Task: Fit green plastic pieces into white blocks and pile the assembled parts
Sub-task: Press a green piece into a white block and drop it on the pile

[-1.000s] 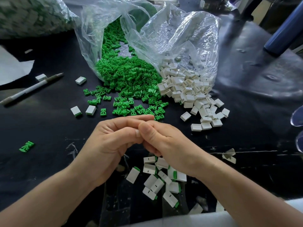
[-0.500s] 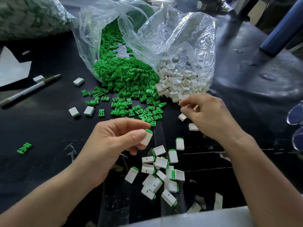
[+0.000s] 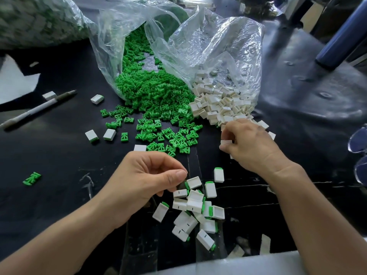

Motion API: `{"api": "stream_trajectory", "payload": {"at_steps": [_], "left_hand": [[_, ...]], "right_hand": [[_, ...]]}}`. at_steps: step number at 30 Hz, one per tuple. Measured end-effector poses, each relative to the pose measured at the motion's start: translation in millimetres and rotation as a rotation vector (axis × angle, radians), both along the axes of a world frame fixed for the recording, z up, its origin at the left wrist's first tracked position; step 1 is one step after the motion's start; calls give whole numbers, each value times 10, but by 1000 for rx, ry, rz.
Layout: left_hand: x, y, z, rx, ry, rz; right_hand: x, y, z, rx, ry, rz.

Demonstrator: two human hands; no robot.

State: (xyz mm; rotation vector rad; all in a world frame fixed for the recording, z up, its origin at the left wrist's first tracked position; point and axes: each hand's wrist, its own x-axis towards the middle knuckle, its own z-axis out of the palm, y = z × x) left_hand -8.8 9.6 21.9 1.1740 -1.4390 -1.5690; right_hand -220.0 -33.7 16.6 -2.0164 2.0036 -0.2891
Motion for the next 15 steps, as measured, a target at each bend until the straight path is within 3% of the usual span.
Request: {"api": "stream_trajectory", "payload": {"at_steps": [4, 10, 15], "left_hand": [[-2, -4, -25, 22, 1, 10], [-1, -24, -77, -14, -18, 83], [-10, -21, -83, -4, 58, 49]], "right_hand": [[24, 20, -3, -58, -84, 20], [218, 131, 68, 53, -707, 201], [400, 217, 30, 126, -793, 273]]}}
